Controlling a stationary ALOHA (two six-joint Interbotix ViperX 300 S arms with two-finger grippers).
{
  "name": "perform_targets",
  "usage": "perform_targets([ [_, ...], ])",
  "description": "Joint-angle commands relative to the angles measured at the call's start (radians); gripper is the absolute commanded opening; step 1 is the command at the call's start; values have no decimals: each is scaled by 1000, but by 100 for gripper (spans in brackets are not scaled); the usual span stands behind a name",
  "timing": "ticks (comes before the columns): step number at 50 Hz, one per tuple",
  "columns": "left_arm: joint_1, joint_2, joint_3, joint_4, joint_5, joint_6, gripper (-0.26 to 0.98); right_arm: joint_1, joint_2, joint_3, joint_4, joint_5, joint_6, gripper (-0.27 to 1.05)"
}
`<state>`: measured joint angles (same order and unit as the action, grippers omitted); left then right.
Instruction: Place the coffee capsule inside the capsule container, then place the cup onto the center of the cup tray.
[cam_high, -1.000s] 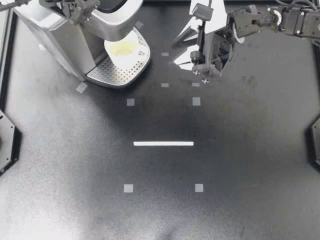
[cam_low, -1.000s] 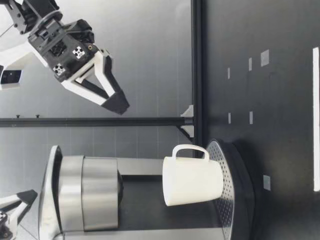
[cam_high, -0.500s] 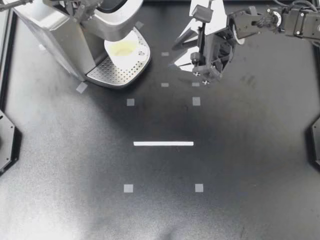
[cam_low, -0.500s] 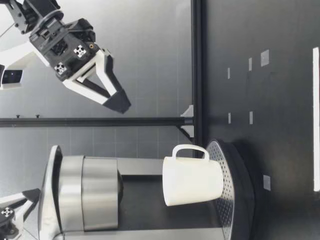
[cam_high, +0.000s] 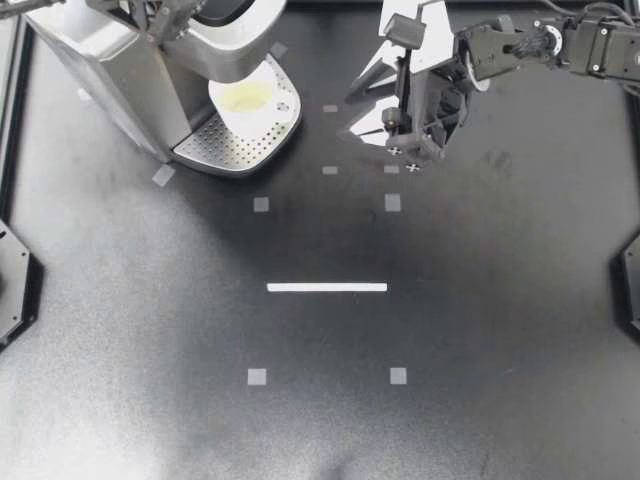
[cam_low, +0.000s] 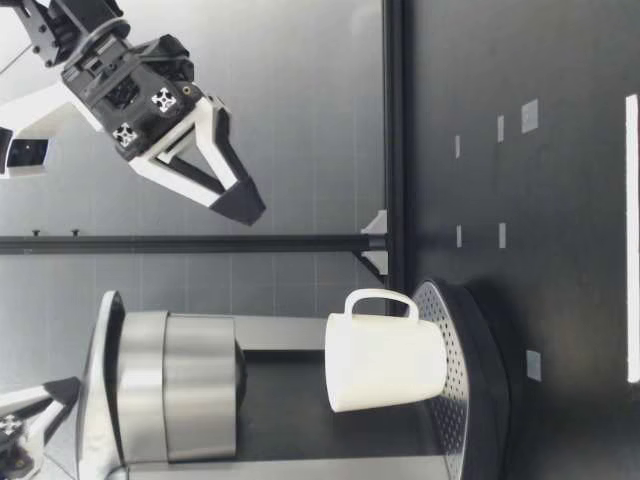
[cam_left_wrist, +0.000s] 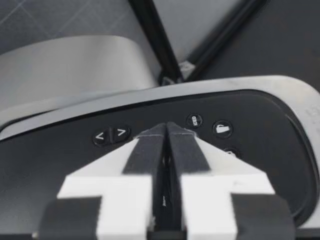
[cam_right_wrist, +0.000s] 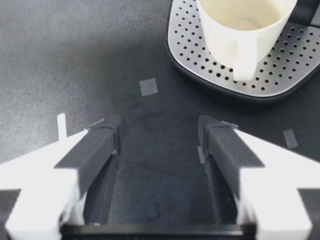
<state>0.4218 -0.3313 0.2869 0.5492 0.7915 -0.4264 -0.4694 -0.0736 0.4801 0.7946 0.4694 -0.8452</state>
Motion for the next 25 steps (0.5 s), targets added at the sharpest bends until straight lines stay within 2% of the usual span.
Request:
perform_targets([
  [1,-12,-37,-25,0,-48,3,5,5,-29,-12,3,-8,-2,57],
  [10,-58,-15,-35,-8,-54,3,5,5,-26,-12,3,-11,-2,57],
  [25,-61,12,-38,-8,-35,3,5,3,-28,-12,3,-11,-2,57],
])
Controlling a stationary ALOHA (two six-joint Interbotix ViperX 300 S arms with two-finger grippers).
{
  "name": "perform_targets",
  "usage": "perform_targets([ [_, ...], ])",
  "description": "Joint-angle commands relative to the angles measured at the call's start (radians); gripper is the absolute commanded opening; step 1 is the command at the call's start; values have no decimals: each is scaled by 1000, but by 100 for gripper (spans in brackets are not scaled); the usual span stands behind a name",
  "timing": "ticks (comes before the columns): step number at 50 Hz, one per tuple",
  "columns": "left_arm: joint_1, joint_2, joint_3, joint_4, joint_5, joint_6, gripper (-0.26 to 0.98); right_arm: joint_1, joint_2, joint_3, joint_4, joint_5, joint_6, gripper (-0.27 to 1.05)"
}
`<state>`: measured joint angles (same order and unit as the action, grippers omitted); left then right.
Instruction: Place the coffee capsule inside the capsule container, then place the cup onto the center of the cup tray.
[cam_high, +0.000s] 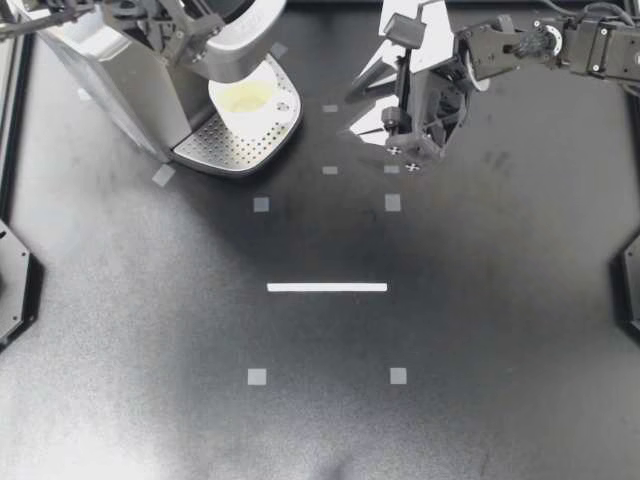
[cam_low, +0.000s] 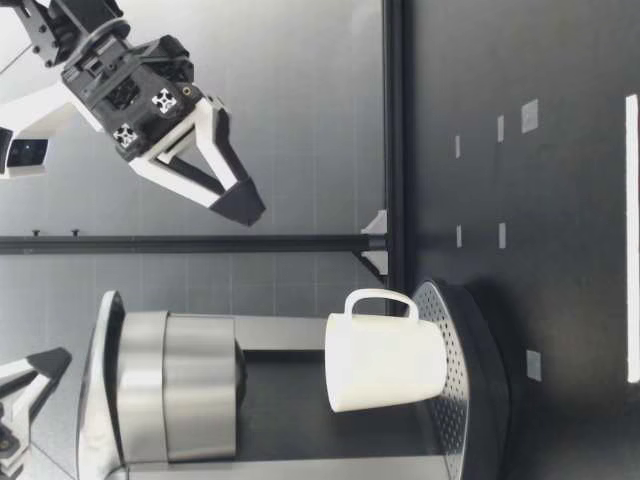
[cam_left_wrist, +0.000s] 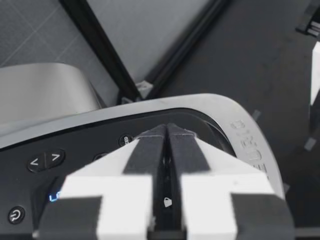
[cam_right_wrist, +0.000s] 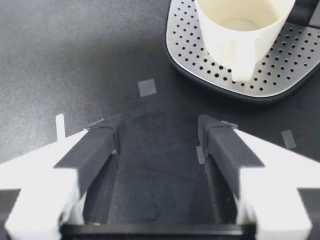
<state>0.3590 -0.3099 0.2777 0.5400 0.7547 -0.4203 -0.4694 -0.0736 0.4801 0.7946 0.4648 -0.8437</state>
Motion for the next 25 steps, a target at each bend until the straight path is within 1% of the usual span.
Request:
perform_targets([
  [1,2,-9,-29,2,6,-2,5,5,-28,-12,3,-6,-3,57],
  [10,2,5,-29,12,28,-2,5,14,-26,-12,3,-8,-5,57],
  [16,2,25,-43,15,35,-2,5,23,-28,-11,3,-6,-6,57],
  [25,8,40,-63,43,91,9,5,25,-28,-6,2,-6,-8,57],
])
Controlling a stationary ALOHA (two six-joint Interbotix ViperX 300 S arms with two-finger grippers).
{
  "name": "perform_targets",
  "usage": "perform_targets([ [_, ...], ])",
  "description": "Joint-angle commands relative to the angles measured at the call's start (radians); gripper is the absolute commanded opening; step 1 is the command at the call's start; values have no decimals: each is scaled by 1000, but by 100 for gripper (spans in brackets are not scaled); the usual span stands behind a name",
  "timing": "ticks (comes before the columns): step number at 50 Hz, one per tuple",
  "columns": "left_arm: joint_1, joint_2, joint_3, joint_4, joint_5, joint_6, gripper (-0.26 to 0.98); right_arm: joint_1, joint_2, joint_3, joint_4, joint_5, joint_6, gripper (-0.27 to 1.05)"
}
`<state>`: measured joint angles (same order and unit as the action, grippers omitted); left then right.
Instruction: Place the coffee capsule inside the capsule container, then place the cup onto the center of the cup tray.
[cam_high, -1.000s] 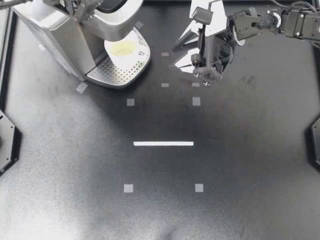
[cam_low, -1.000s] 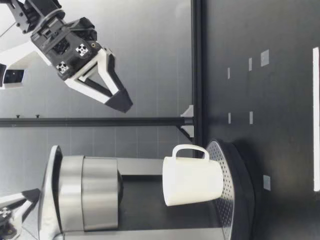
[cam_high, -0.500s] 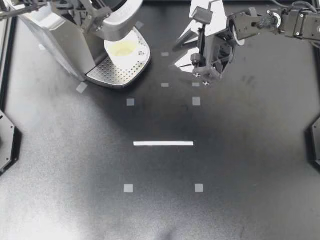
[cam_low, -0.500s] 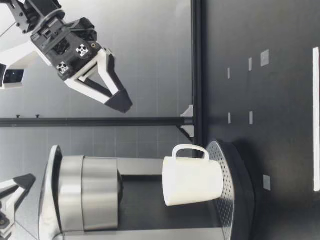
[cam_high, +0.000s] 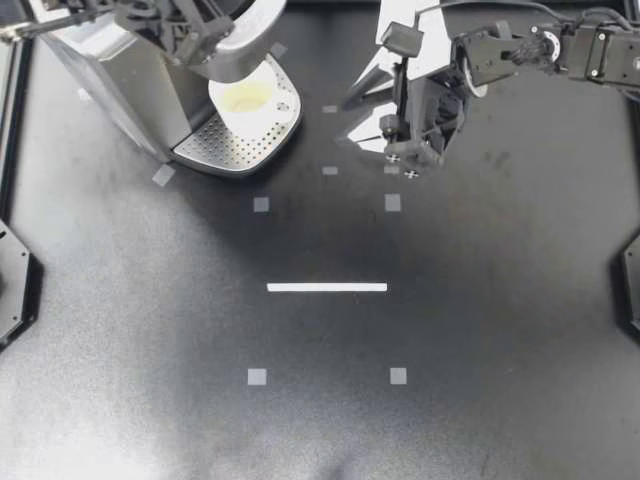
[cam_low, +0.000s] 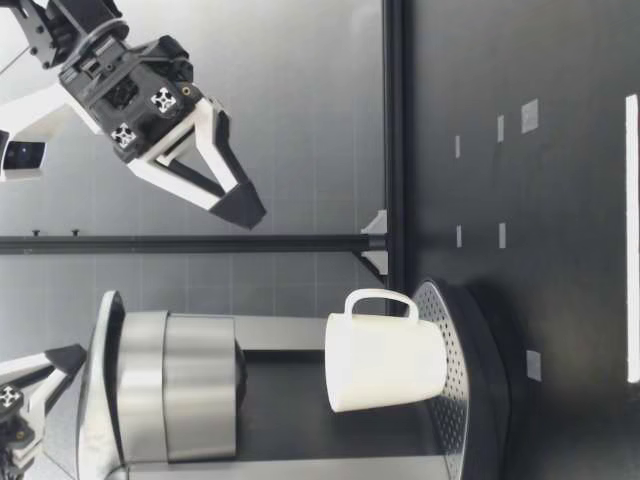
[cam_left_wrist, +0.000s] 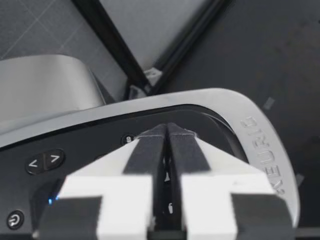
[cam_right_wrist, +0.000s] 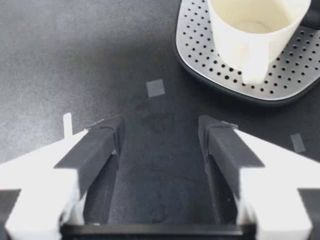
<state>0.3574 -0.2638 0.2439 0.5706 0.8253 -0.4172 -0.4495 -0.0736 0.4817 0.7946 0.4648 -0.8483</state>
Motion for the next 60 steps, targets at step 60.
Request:
perform_targets([
  [60,6,-94,-25,-12,-43,26,5,15,-38,-3,2,-18,-5,57],
])
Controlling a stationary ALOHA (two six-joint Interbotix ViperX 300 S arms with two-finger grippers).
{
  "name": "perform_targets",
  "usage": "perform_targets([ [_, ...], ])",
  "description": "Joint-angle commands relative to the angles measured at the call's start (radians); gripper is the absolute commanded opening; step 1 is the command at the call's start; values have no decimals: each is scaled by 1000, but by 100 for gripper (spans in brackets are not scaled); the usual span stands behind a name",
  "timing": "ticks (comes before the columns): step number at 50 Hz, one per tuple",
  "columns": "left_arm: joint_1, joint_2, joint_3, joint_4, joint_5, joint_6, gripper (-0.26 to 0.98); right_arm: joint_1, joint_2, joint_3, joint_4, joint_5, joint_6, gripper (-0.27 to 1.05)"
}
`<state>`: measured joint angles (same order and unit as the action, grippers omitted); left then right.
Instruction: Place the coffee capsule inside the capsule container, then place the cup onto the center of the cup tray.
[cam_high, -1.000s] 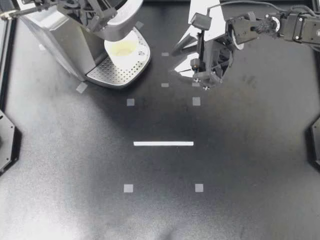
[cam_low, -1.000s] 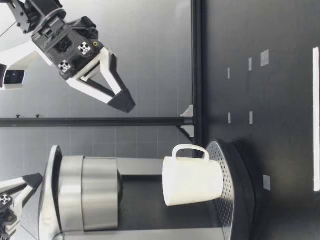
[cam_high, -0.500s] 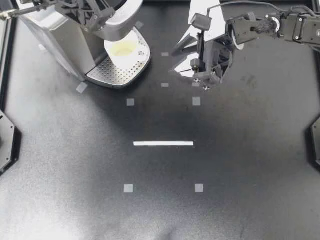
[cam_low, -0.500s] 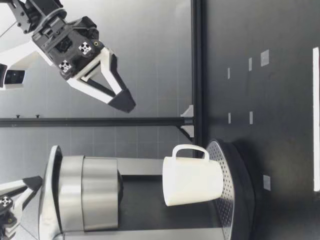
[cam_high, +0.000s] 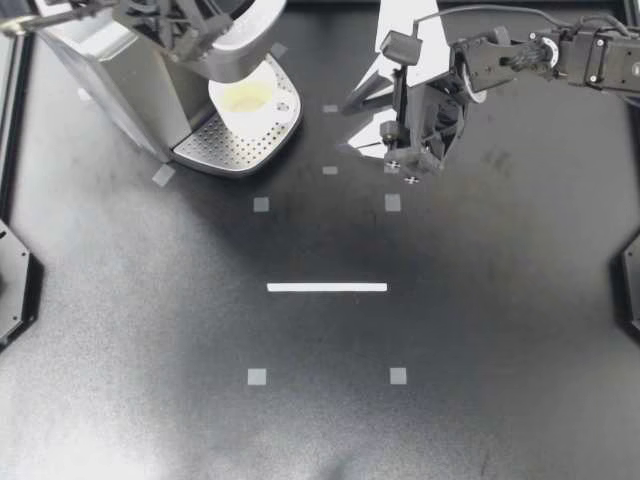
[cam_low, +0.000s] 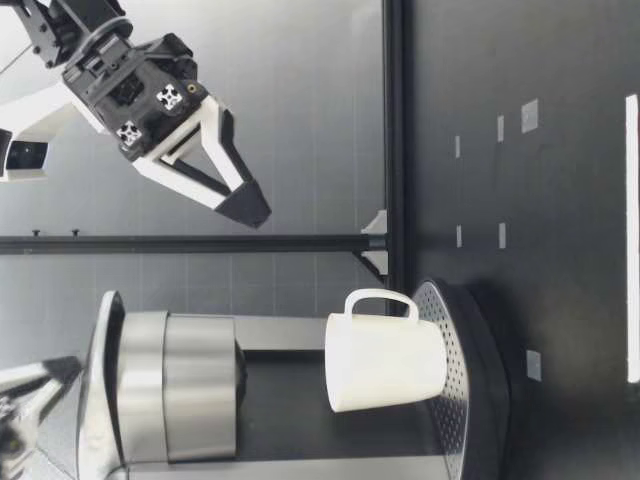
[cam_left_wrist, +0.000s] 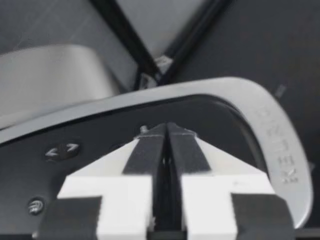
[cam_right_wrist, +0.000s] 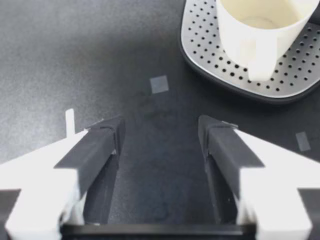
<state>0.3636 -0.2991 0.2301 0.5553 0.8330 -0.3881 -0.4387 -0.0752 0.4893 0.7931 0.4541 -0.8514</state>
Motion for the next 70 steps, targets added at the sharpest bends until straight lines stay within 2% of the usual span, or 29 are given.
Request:
perform_targets([
  [1,-2,-66,-5,2,-69,-3,5,5,-37,-11,3,-8,-2,57],
  [9,-23,-118,57,-44,-195,2,5,6,-54,-11,5,-14,0,57],
  [13,-63,-144,112,-54,-265,2,5,8,-77,-9,6,-14,0,57],
  [19,-132,-207,222,-61,-385,-15,5,44,-126,6,6,-29,0,57],
  [25,-160,-258,337,-78,-471,-54,5,97,-181,41,6,-95,-2,57],
  [29,-175,-285,423,-78,-571,-69,5,138,-230,89,6,-175,0,57],
  [33,-218,-321,518,-74,-759,-60,5,196,-282,147,6,-301,0,57],
  [35,-218,-339,569,-77,-857,-67,5,233,-307,183,6,-391,0,56],
  [39,-218,-356,634,-78,-942,-86,5,304,-341,244,6,-569,5,56],
  [44,-218,-353,666,-78,-1011,-97,5,393,-357,287,6,-730,21,56],
  [47,-218,-356,675,-78,-1052,-97,5,416,-356,285,6,-738,40,56],
  [54,-218,-367,693,-78,-1114,-81,5,445,-351,273,-6,-753,97,56],
  [70,-216,-367,686,-78,-1126,-69,5,468,-391,275,-37,-747,163,56],
])
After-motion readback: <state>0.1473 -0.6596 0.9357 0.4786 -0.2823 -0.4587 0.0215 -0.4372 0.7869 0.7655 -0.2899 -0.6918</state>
